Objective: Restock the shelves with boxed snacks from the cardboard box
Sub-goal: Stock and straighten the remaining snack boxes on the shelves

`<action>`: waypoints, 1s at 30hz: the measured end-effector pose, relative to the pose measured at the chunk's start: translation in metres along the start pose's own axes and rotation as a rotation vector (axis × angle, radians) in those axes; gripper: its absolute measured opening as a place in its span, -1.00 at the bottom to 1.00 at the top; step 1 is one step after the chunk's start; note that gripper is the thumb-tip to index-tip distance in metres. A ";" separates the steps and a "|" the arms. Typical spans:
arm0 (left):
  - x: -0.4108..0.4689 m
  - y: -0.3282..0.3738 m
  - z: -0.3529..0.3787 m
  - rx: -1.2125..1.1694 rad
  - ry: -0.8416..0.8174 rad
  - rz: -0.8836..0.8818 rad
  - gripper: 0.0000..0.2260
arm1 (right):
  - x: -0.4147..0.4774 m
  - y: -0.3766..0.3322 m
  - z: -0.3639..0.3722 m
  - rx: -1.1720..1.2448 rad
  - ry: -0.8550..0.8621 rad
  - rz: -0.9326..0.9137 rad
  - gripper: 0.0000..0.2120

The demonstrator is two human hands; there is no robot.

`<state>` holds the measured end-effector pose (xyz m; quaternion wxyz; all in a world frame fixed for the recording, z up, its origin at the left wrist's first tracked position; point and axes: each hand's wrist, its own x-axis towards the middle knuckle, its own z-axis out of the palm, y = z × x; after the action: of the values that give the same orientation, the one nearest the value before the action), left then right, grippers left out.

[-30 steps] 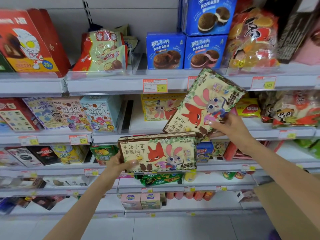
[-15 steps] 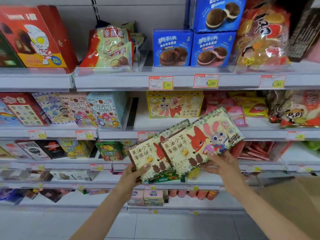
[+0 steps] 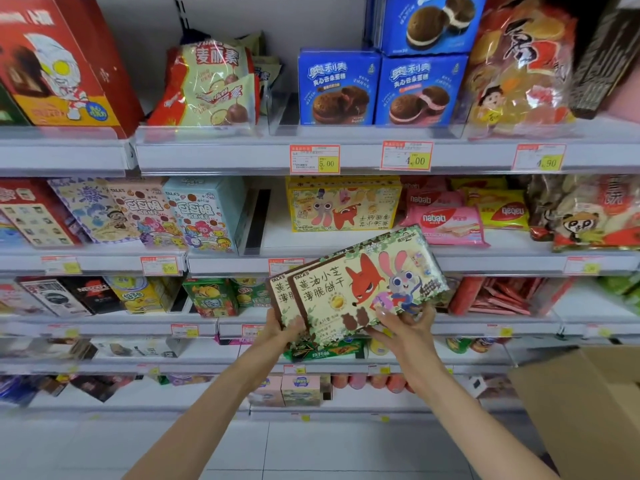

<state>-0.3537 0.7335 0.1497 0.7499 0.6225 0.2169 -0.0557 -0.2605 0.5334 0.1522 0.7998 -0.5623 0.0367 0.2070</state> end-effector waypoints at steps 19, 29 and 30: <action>-0.016 0.026 -0.018 0.066 0.109 0.152 -0.73 | 0.018 -0.017 0.005 -0.240 -0.099 -0.014 -0.13; -0.020 0.020 -0.056 0.152 0.405 0.281 -0.37 | 0.114 -0.083 0.056 -1.497 -0.050 -0.913 -0.41; -0.021 0.016 -0.058 0.148 0.398 0.276 -0.35 | 0.127 -0.090 0.069 -1.588 -0.043 -0.975 -0.36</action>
<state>-0.3822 0.7890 0.1651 0.6452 0.6983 0.2685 0.1552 -0.1233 0.6082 0.2203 0.1801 -0.8939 -0.3703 -0.1769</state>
